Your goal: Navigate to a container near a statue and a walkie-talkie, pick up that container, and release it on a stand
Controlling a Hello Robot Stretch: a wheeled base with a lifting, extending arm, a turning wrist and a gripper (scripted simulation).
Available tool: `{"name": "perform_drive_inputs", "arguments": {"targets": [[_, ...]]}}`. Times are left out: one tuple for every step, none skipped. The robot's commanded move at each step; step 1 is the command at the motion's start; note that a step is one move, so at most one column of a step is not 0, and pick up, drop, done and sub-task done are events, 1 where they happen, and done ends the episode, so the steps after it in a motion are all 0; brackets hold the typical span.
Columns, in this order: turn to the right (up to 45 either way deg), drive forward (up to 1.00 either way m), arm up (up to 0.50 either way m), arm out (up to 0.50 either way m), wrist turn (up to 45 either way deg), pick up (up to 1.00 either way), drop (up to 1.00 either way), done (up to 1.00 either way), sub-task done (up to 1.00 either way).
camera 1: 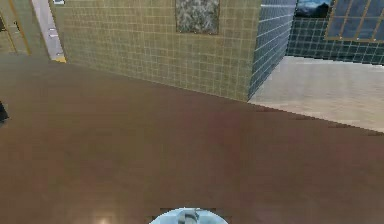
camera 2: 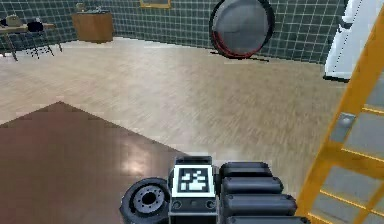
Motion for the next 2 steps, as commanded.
{"name": "perform_drive_inputs", "arguments": {"targets": [[0.0, 0.45, 0.00, 0.00, 0.0, 0.00, 0.00, 0.00, 0.00], [-45.0, 0.00, 0.00, 0.00, 0.0, 0.00, 0.00, 0.00, 0.00]]}}
